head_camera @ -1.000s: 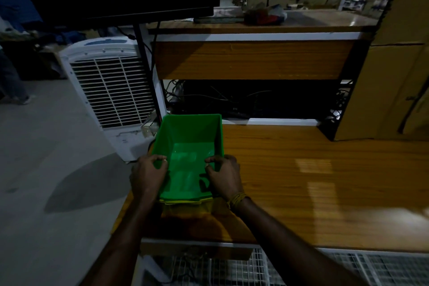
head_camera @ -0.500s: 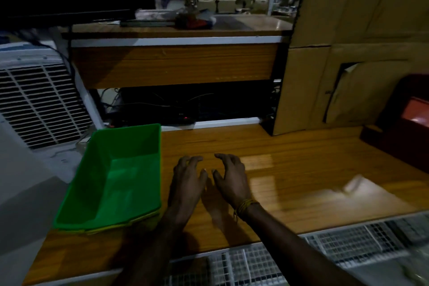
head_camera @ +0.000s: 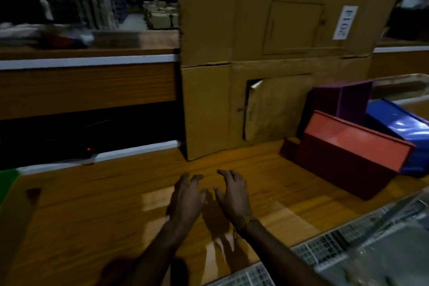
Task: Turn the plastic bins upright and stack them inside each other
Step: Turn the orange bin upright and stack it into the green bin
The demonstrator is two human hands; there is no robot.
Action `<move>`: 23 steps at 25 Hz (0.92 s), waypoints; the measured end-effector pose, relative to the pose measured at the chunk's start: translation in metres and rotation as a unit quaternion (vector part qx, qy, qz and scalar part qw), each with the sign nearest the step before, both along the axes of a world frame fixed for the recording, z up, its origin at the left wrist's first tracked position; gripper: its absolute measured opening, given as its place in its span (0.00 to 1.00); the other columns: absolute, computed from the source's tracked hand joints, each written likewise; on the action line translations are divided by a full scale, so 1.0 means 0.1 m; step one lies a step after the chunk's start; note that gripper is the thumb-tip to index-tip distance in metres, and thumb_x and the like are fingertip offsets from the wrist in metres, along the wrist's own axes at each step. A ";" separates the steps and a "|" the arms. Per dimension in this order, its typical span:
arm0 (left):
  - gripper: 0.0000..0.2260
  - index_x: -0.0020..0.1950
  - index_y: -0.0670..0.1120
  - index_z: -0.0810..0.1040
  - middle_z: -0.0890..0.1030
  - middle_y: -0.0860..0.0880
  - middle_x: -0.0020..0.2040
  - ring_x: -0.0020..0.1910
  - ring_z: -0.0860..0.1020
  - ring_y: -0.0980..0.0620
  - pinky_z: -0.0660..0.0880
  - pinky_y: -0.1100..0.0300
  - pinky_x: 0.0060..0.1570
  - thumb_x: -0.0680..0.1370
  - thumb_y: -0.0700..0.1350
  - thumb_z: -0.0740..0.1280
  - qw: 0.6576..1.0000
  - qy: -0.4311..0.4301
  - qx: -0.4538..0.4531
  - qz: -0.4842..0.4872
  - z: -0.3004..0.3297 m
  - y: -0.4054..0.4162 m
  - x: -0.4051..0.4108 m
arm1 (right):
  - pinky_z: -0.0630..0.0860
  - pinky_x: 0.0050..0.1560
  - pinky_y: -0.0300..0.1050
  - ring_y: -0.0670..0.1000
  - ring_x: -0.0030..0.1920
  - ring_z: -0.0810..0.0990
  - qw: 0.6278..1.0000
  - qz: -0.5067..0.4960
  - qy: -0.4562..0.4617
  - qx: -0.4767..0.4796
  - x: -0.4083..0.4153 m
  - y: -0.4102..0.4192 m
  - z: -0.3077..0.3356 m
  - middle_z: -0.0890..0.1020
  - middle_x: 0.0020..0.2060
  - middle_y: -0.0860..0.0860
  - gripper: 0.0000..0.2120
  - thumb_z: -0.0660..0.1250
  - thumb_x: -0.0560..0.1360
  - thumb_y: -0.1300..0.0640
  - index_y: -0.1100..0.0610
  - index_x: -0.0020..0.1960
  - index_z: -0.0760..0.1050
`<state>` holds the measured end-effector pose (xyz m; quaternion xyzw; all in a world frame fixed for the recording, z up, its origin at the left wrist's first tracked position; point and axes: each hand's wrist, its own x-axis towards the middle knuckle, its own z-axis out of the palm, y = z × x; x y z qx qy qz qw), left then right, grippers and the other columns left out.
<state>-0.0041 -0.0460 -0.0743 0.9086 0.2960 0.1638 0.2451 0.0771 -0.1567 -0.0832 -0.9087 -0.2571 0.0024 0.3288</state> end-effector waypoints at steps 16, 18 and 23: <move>0.26 0.74 0.50 0.64 0.66 0.42 0.71 0.67 0.70 0.41 0.72 0.49 0.62 0.78 0.54 0.65 0.967 -0.057 -0.098 -0.228 0.29 -1.97 3.14 | 0.62 0.69 0.64 0.64 0.73 0.60 0.919 -0.383 -0.083 0.039 2.38 -2.72 0.42 0.64 0.73 0.61 0.21 0.67 0.75 0.48 0.49 0.66 0.72; 0.30 0.76 0.49 0.61 0.66 0.41 0.73 0.70 0.68 0.41 0.71 0.48 0.64 0.77 0.55 0.66 0.963 -0.068 -0.121 -0.229 0.25 -2.07 3.38 | 0.61 0.70 0.64 0.65 0.74 0.59 0.906 -0.417 -0.065 0.038 2.49 -2.94 0.41 0.60 0.74 0.63 0.23 0.67 0.74 0.47 0.49 0.67 0.71; 0.34 0.77 0.48 0.60 0.72 0.44 0.71 0.68 0.72 0.41 0.72 0.53 0.60 0.75 0.53 0.70 0.936 -0.079 -0.303 -0.161 0.11 -2.17 3.70 | 0.66 0.69 0.63 0.69 0.71 0.62 0.917 -0.390 0.008 0.086 2.62 -3.16 0.25 0.57 0.73 0.67 0.26 0.66 0.74 0.46 0.49 0.70 0.66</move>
